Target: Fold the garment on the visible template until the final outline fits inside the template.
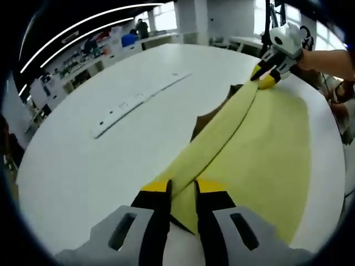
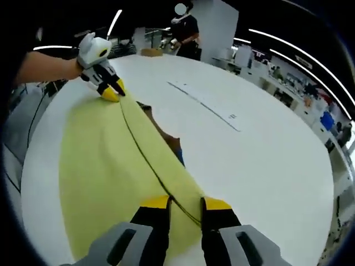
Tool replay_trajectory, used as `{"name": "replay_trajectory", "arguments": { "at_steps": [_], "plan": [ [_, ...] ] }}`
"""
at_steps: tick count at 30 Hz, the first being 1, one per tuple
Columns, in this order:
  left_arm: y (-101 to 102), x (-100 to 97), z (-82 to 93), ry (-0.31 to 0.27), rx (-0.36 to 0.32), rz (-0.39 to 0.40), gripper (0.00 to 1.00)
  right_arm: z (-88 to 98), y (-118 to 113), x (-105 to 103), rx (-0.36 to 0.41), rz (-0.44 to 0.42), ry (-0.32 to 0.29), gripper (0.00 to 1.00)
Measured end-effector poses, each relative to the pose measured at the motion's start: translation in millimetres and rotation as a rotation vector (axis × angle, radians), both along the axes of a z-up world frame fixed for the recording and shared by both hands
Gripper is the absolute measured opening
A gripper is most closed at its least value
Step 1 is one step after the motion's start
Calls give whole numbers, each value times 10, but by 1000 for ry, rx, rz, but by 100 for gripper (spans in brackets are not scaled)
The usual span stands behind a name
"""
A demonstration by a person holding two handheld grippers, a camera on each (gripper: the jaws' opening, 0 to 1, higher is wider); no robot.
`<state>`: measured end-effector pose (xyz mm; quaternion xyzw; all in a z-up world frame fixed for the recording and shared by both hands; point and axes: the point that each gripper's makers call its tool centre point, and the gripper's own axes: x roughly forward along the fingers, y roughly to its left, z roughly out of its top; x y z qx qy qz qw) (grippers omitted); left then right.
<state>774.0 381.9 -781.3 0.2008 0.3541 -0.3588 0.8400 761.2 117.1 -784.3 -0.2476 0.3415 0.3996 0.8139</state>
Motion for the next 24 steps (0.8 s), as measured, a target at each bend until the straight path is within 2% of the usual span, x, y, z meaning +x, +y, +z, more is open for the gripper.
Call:
{"name": "replay_trajectory", "arguments": {
  "at_steps": [4,8,12,17,21,24],
  "plan": [
    [-11,14,-7,-4,30,-1,3,8,14,26,-4,1,-1,9],
    [-10,24,-10,-10,61,1,1,2,5,36,-23,5,-10,0],
    [5,16,-3,-12,78,-5,0,32,-3,44,-15,-12,-10,0],
    [4,41,76,-24,56,13,0,100,-4,94,21,-51,-20,0],
    [-2,129,175,-41,4,88,0,167,9,149,64,-113,-27,0],
    [7,187,214,-32,-39,165,0,213,12,189,92,-160,-36,0]
  ]
}}
